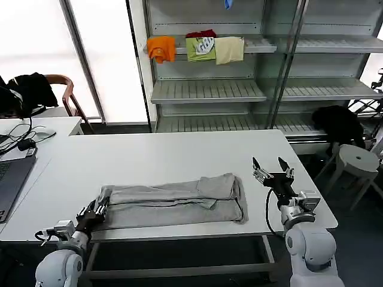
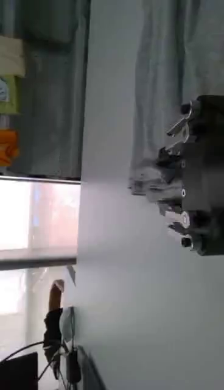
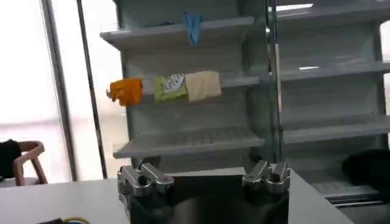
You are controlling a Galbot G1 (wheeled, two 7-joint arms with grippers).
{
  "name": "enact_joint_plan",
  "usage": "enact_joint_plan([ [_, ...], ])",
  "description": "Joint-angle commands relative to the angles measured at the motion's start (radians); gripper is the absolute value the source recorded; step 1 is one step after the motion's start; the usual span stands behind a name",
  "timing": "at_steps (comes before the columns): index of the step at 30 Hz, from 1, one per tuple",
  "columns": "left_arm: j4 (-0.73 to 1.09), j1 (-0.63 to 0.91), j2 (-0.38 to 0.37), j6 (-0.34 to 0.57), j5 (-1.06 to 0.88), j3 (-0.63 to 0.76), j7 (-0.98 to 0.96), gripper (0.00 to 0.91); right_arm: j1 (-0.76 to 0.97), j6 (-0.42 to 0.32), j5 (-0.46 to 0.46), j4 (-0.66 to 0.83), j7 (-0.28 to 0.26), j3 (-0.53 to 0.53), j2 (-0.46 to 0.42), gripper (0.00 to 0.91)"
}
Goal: Fold and organize the clothes.
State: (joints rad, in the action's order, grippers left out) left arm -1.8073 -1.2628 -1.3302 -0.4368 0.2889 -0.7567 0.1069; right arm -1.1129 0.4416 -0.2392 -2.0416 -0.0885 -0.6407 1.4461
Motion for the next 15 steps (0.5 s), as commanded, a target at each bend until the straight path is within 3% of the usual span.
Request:
enact_joint_plan([
  [1,-0.001,-0.003,-0.013,0.006,-0.026,0.007,-0.014,0.0,0.005,-0.001,-0.019,-0.007,0.004,-0.007,-0.004,0.907],
  [10,-0.015,0.002,-0.024,0.104,-0.062,-0.007,0.016,0.0,0.004,0.0,-0.024,-0.005,0.015,-0.016,-0.023,0.907],
  [15,-0.027,0.027,0.024,0.123,-0.149,-0.081,0.065,0.0,0.012,0.0,-0.024,0.002,0.02,-0.015,-0.029,0.907],
])
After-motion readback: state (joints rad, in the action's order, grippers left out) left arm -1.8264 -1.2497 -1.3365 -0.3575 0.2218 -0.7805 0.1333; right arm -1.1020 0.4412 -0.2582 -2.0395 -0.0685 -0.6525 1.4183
